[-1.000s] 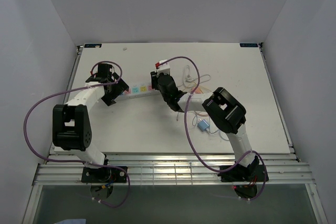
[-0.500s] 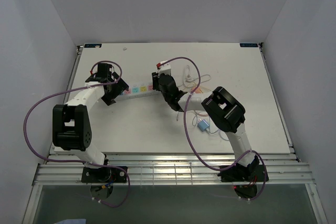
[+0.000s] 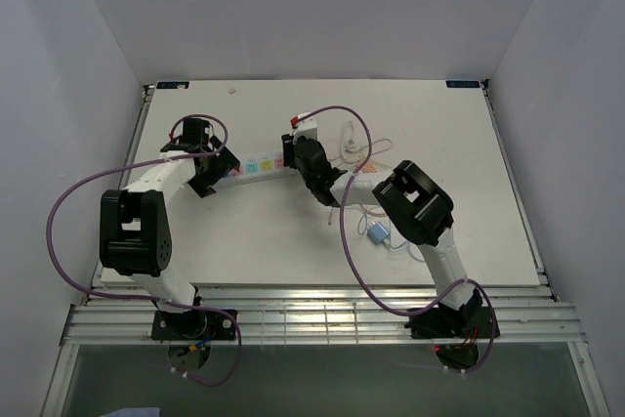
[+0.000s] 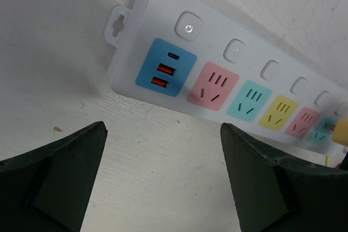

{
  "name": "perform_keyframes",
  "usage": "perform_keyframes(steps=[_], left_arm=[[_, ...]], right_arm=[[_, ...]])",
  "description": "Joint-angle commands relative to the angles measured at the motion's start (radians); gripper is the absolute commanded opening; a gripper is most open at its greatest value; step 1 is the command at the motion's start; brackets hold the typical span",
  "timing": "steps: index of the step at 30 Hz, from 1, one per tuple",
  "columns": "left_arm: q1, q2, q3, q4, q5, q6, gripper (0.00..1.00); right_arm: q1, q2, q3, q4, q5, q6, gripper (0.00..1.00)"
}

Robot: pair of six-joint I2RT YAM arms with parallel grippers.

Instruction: Insert the plug

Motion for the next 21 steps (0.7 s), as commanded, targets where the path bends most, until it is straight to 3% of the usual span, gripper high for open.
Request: perform_keyframes(steps=[1, 21], left_arm=[[0.005, -0.019, 0.031, 0.011, -0.011, 0.008, 0.98], [0.006, -0.02, 0.024, 0.01, -0.006, 0.006, 0.98]], right_arm=[[-0.001, 0.023, 0.032, 0.011, -0.006, 0.004, 0.08], [0.023, -0.002, 0.02, -0.087, 0.027, -0.007, 0.08]])
